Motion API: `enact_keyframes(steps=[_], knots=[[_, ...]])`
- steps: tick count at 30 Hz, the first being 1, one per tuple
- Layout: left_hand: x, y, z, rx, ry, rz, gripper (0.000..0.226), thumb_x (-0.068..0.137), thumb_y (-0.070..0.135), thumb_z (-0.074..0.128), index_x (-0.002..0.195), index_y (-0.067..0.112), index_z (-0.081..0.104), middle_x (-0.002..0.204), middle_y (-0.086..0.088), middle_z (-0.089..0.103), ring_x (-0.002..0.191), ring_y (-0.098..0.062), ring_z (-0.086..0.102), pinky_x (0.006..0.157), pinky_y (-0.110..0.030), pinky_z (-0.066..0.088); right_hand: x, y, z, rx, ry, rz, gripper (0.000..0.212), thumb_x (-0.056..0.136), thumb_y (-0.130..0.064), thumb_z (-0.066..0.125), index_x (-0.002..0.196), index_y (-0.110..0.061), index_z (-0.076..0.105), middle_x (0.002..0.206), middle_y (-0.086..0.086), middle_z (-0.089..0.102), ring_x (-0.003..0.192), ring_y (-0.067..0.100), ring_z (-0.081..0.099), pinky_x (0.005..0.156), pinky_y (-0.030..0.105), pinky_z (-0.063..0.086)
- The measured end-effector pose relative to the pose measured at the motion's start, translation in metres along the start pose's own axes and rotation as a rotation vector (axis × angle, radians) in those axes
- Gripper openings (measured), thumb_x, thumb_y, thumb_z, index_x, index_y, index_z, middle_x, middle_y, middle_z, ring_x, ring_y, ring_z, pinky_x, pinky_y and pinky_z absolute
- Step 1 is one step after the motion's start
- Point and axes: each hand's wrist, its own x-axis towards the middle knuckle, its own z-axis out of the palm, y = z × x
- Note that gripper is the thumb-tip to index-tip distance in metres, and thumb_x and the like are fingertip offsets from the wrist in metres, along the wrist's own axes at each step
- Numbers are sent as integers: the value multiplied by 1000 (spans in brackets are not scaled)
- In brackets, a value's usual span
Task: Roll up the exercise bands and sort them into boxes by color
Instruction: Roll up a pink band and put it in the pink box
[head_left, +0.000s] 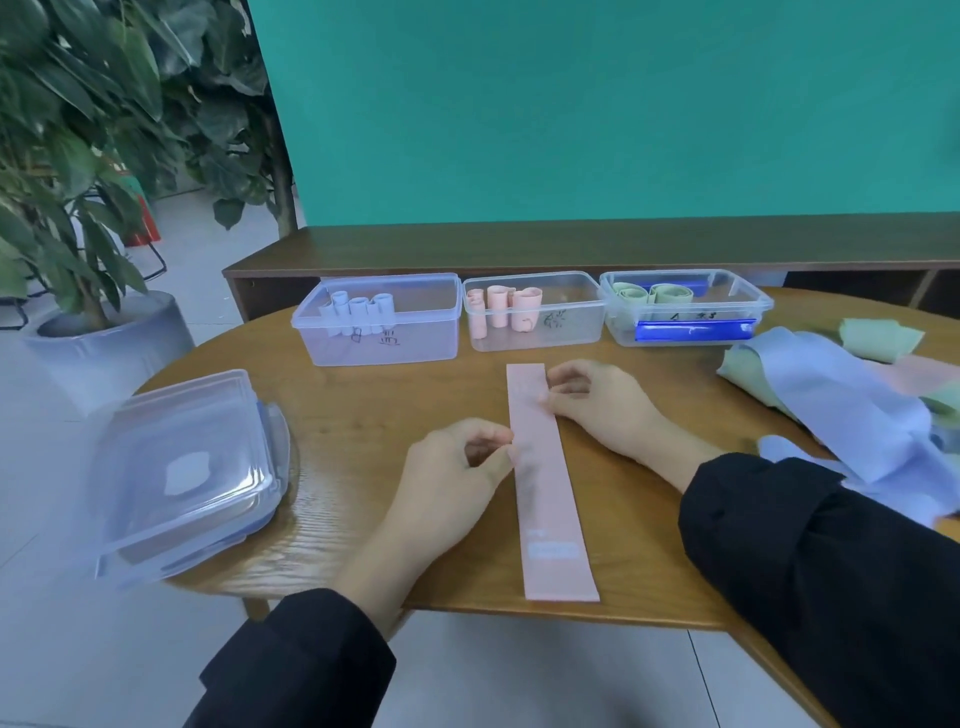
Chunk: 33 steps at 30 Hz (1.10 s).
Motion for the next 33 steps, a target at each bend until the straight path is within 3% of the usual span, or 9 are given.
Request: enact_keyframes(steps=[3,7,12,16,22,27,33], knots=[[-14,-1,-1,9,-40,49,15,90,30,74,105,33,76,100,19,73,95,5,65,91,-18,53,-38,-3,-3,12,-88,-29,55,86,-38,78,135,-24,59,138,-5,60,124,10,59,100,21,47],[-36,0,-6,-36,-147,113,19,87,29,78,100,41,76,105,16,73,102,-2,65,95,-28,54,-97,-9,-8,68,-143,-80,60,82,-44,80,136,-28,58,142,-9,56,130,3,53,111,27,44],[-63,10,-15,-162,-235,155,12,79,20,87,87,25,81,99,10,75,92,-9,66,85,-24,52,-153,-13,-14,355,-137,-175,30,75,-37,80,101,-21,77,119,-12,70,112,5,67,105,27,50],[-74,14,-17,-146,-260,192,21,66,28,92,80,18,80,99,10,75,99,-6,69,87,-14,47,-167,-17,-18,237,-216,-283,21,73,-36,82,83,-18,80,109,-15,73,106,6,68,98,23,48],[-75,8,-17,5,-261,241,16,67,29,94,74,25,80,104,13,72,105,-6,67,90,-15,44,-167,-15,-19,154,-255,-339,16,72,-28,89,78,-18,78,105,-18,72,101,5,69,87,16,47],[-75,7,-17,79,-273,261,13,70,29,92,75,26,81,105,15,71,107,-2,64,89,-12,42,-166,-13,-19,98,-265,-380,15,72,-28,90,77,-20,78,104,-18,73,102,5,68,89,16,47],[-77,8,-20,118,-277,253,10,75,28,89,76,28,80,106,16,68,107,-6,62,86,-8,38,-168,-12,-17,97,-253,-384,12,78,-31,83,78,-20,77,109,-17,71,103,8,68,89,27,49]])
